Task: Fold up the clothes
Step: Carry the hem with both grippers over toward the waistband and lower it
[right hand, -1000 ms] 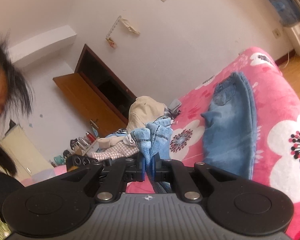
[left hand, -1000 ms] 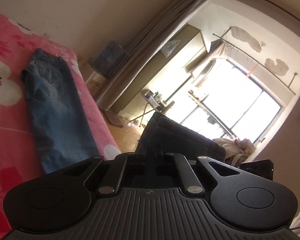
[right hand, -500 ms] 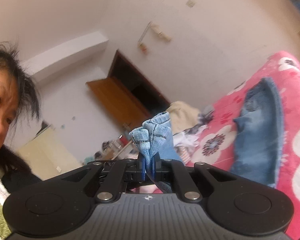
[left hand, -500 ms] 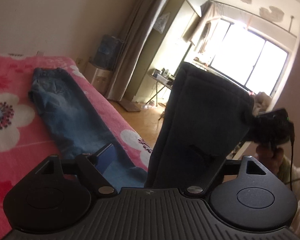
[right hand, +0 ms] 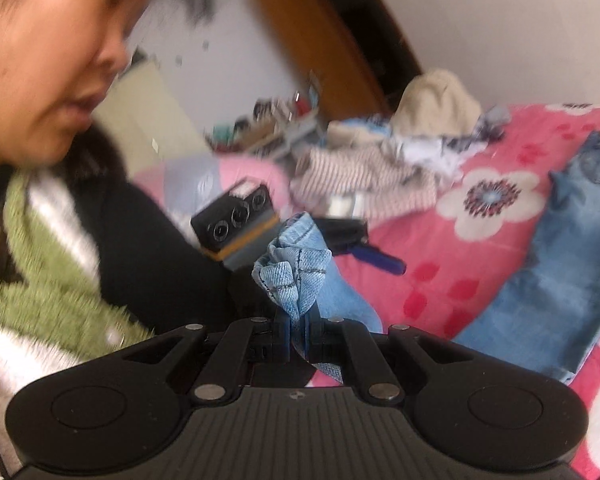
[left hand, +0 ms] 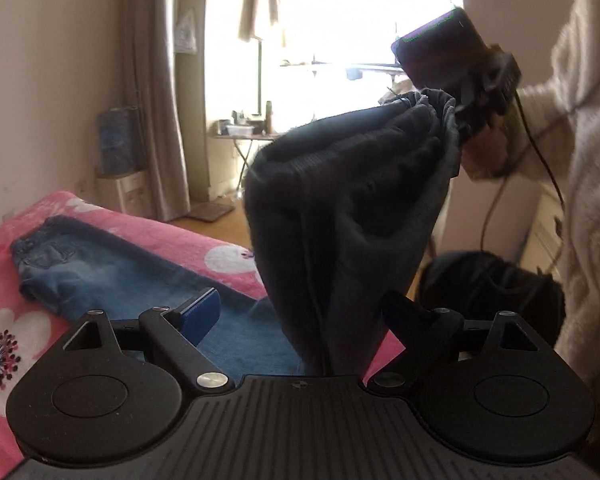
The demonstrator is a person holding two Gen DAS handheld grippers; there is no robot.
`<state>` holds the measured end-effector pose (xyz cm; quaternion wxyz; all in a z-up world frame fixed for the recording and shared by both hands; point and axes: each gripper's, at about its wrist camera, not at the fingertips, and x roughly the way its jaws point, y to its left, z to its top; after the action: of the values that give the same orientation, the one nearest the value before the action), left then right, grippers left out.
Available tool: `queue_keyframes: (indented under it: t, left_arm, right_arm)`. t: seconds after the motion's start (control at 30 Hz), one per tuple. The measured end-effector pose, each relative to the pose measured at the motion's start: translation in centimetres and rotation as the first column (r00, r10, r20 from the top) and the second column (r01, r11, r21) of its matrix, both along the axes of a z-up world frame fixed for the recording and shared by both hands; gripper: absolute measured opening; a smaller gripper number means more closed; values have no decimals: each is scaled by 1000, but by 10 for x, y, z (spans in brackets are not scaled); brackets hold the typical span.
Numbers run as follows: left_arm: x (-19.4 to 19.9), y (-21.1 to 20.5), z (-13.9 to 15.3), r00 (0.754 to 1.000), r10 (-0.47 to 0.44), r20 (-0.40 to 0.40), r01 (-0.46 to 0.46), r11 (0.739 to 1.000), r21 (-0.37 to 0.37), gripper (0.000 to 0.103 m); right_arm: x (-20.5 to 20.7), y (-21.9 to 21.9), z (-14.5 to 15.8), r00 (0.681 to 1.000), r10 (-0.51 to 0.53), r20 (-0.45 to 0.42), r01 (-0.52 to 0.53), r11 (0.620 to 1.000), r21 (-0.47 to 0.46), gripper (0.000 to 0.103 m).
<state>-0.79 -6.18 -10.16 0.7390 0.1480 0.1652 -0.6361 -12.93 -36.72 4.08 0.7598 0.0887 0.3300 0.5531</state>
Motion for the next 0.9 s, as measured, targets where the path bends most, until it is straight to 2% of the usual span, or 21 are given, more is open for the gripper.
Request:
queue_keyframes:
  t: [0.1,0.2,0.23,0.3,0.37,0.53,0.67,0.77,0.87,0.9]
  left_arm:
    - [0,1,0,1000,7,-2,-7,1000,2,79]
    - [-2,1,4,1000,26,-5,-26,1000,-2,61]
    - [-3,1,5,999,33,-6,-33,999,-4,54]
    - [-1,3,11,999,53,4,-53,998,-14,50]
    - [-2,2,17,997,72,15,-72,997,-19,36]
    - [-7,-3,31,995,93,30,-91,995,-46,15]
    - [0,-10,39,984,177,23,-175,982,-70,8]
    - [11,-18,44,968,252,13,-250,964,-85,7]
    - [45,-29,43,944,329,8,-328,942,-75,7]
    - [64,-33,40,934,357,-19,-357,931,-68,7]
  right_arm:
    - [6,5,0,1000,17,-11,-17,999,-40,6]
    - [14,4,2,1000,-8,-9,7,999,-53,6]
    - [16,2,2,1000,-24,-5,24,999,-48,6]
    - [20,-1,1,998,-58,4,58,998,-38,6]
    - [23,-6,-1,995,-97,9,97,995,-21,6]
    - [27,-18,1,982,-182,47,181,983,22,6]
    - [41,-26,5,958,-272,91,268,962,50,6]
    - [66,-26,5,926,-359,113,353,933,66,6]
    - [104,-27,2,893,-440,95,435,898,74,6]
    - [119,-27,-1,882,-464,81,459,885,76,6]
